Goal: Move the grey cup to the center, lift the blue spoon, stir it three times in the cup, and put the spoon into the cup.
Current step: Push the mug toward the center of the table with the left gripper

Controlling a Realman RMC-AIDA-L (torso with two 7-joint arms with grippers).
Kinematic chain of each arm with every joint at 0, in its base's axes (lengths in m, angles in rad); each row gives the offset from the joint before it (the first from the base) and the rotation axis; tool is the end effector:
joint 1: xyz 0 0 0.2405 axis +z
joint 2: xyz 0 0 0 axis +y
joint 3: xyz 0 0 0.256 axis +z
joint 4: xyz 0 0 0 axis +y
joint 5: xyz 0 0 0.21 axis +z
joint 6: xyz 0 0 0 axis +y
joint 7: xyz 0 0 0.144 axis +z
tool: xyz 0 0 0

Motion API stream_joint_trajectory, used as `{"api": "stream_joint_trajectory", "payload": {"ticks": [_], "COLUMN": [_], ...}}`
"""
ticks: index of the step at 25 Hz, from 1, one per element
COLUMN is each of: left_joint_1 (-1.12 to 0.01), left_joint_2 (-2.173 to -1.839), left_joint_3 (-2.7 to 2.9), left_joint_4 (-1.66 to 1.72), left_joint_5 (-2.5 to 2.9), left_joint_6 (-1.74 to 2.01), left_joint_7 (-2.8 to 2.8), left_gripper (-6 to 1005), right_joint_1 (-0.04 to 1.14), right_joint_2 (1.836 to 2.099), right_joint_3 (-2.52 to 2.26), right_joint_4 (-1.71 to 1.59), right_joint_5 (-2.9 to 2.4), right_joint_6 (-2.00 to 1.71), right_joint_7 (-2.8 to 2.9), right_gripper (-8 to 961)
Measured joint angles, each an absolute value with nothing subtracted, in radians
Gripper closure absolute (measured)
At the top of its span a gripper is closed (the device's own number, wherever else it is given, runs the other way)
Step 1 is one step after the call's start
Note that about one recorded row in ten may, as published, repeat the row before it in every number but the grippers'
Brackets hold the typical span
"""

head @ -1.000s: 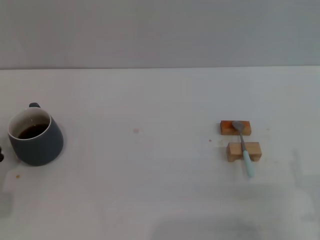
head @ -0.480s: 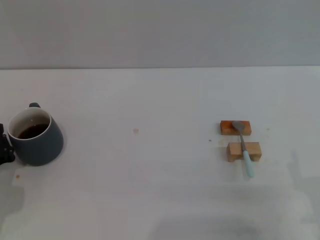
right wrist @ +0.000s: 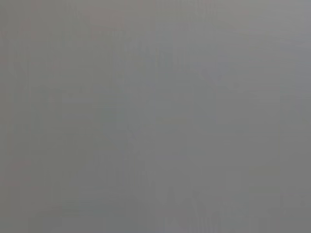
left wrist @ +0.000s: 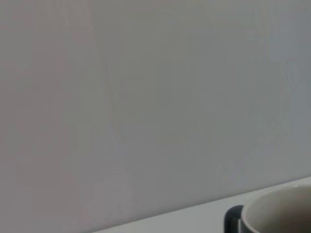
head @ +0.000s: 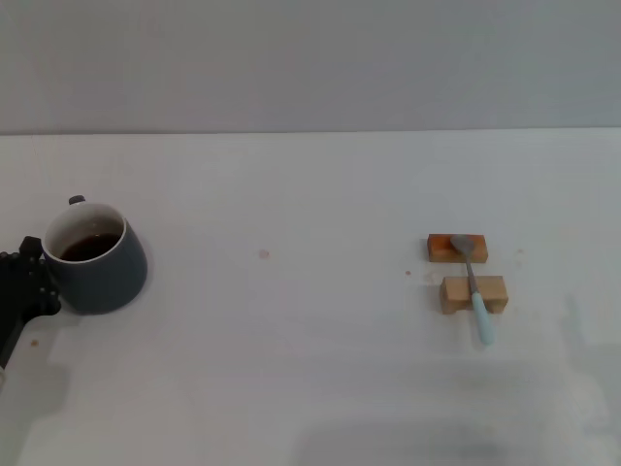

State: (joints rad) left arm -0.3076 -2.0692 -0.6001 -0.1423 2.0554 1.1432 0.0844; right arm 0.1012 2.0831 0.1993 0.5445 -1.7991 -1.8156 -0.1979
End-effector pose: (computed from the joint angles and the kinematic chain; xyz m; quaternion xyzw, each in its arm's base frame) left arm -0.3774 0.2788 -0.0194 -0.7157 -0.2127 -0.1652 0.6444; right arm 0.2787 0.1858 -0.0275 -0.5870 0.1479 0.4337 0.6675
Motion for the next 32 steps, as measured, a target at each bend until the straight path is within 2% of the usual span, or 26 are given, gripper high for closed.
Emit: {"api": "stream_joint_trajectory", "payload": {"ticks": [13,23,32], "left_joint_1": [-0.302,-0.352,-0.352], "left_joint_2": [-2.069,-2.069,-2.071], "left_joint_3": [-0.529,-0.538,-0.515], "left_joint_4": [-0.188,-0.169,-0.207], "left_joint_5": [2.052,2.048,2.055], "left_joint_6": [1.166,1.112,1.106], "left_joint_7": [0.105,0.109,0.109], "left_gripper": [1001,1001,1001], "right_joint_1": [0.099,0.096,0.094], "right_joint_2": [2.083,2.083,2.083], "right_joint_3": [0.194,0.185,0.185], "right_joint_4": [0.546,0.549,0.549], "right_joint_5": [-1.799,-1.799,-1.799], "right_joint_6": [-1.831,-1.849,-1.856], "right_joint_7": [-0.198,-0.198,-0.198], "right_gripper": [236,236,236]}}
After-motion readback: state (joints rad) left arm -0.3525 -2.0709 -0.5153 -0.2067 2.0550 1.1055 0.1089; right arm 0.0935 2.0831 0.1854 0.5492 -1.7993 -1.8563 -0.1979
